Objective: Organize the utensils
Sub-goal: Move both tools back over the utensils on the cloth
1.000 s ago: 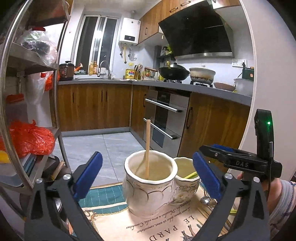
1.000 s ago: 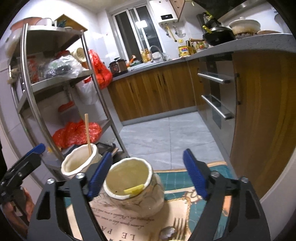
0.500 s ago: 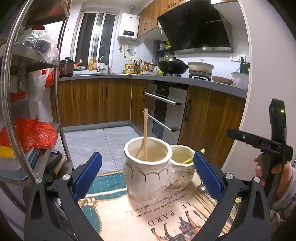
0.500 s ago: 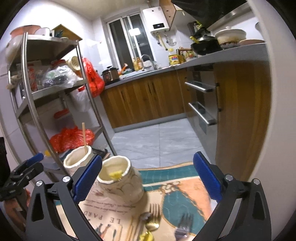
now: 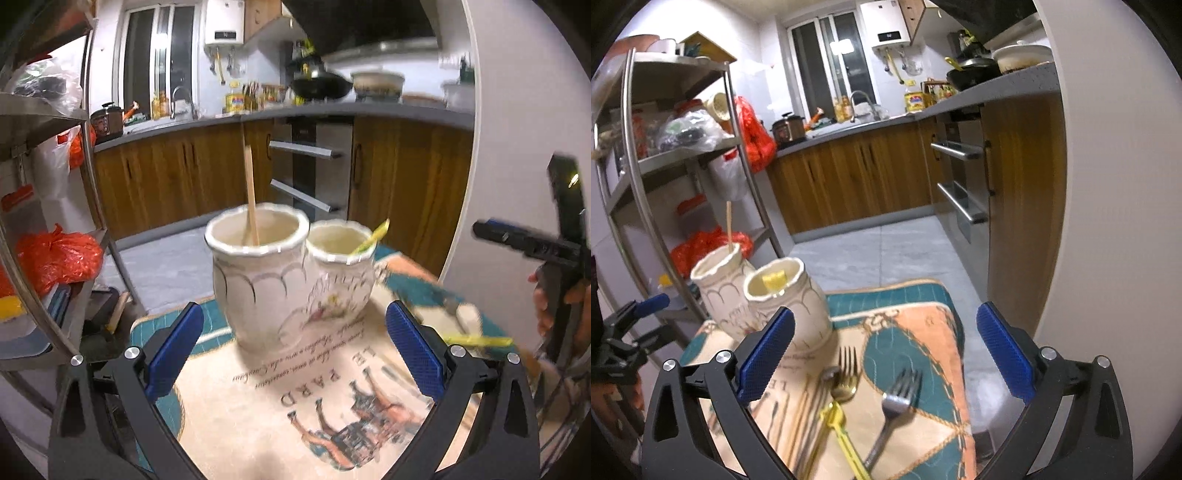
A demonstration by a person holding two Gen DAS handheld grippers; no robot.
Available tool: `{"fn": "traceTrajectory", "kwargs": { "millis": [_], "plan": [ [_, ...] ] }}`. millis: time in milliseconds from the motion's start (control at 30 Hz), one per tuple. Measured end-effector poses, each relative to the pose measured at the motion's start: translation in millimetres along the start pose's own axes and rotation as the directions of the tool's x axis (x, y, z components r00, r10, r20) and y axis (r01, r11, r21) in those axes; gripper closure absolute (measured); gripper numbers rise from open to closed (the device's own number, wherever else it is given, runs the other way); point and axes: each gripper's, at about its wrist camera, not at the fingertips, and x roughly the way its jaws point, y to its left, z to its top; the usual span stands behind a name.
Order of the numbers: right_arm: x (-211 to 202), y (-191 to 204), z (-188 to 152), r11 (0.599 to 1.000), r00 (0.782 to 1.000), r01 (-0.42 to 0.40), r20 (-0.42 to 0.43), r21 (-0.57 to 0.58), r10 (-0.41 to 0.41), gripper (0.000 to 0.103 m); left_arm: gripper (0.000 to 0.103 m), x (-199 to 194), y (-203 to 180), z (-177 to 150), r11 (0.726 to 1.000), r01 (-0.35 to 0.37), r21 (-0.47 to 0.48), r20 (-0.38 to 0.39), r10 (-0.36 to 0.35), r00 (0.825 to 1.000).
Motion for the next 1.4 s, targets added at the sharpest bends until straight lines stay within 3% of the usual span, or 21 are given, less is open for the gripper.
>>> {"fn": "traceTrajectory", "kwargs": {
  "millis": [100, 300, 500, 700, 867, 1133, 1400],
  "plan": [
    [0, 2, -4, 1.0, 1.0, 0.01, -0.019, -0.01, -0.01, 0.005, 0.006, 8, -7, -4, 0.999, 0.032, -0.001, -0.061, -0.032, 0.998],
    [-3, 0, -13, 1.0, 0.999, 0.0, -0.052, -0.028, -0.002, 0.005, 0.006, 6, -24, -10, 0.996, 0.093, 0.006, -0.094, -0.092, 0.991],
    [-8, -3, -22, 0.998, 0.995, 0.014, -0.099, -0.063, -0.021, 0.005, 0.005, 6, -48, -18, 0.992, 0.114, 0.054, -0.14, -0.106, 0.984],
    [-9, -7, -37, 0.995, 0.987, 0.016, -0.157, -0.099, -0.032, 0.005, 0.006, 18, -59, -32, 0.992, 0.127, 0.024, -0.218, -0.119, 0.969],
    [-5, 1, -49, 0.983, 0.978, -0.021, -0.209, -0.184, -0.019, 0.005, 0.006, 28, -65, -43, 0.993, 0.121, 0.001, -0.27, -0.116, 0.956],
    [8, 23, -58, 0.946, 0.948, -0.108, -0.318, -0.306, 0.006, 0.009, 0.006, 29, -73, -44, 0.992, 0.126, 0.023, -0.282, -0.115, 0.953],
    [23, 45, -70, 0.901, 0.896, -0.204, -0.443, -0.383, 0.014, 0.053, 0.006, 32, -72, -44, 0.994, 0.106, 0.0, -0.306, -0.101, 0.947]
  ]
}}
